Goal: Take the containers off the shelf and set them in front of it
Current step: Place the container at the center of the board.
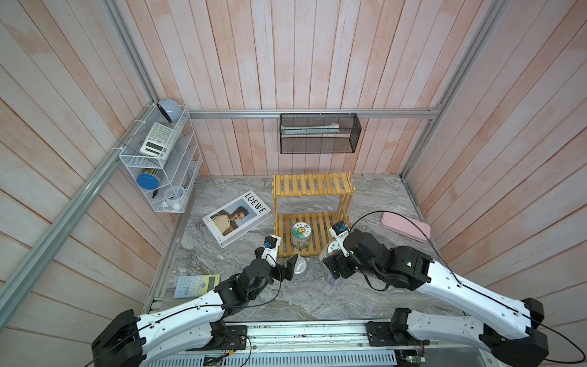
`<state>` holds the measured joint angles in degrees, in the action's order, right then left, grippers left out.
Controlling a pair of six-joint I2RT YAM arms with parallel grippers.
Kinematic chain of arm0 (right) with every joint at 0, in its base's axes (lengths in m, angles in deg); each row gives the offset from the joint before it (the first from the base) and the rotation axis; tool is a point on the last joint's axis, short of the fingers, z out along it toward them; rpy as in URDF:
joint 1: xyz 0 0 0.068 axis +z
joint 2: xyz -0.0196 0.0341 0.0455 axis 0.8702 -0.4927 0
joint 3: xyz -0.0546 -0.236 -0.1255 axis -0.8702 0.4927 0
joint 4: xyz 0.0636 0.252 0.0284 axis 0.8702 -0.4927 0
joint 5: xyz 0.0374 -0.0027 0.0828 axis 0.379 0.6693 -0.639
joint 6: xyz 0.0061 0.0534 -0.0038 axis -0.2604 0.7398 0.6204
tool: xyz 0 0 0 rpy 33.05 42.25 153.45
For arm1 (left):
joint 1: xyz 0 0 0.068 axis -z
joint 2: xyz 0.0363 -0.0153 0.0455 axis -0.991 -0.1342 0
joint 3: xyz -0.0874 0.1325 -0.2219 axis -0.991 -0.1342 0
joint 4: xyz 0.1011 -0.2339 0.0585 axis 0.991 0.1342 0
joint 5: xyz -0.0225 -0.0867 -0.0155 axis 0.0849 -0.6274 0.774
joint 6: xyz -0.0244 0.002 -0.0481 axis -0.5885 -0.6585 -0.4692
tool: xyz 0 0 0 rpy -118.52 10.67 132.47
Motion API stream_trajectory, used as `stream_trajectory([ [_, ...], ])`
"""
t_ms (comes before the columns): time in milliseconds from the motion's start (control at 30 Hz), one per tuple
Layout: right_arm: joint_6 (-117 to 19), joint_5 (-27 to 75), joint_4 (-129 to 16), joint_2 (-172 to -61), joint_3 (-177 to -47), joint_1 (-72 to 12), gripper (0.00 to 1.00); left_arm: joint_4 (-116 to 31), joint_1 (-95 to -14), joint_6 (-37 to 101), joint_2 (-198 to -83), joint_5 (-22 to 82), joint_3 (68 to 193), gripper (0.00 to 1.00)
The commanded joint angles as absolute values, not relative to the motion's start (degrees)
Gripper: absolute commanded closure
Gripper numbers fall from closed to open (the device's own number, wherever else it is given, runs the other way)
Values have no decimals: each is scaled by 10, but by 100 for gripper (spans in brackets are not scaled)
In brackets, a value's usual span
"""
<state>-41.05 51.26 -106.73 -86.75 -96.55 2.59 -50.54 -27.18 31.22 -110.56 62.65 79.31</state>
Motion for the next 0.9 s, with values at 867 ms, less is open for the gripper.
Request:
stream_trajectory([
  [867,-314,601,-983,-873,-741,197,38,-482,-274,317,-1104,649,831,0],
])
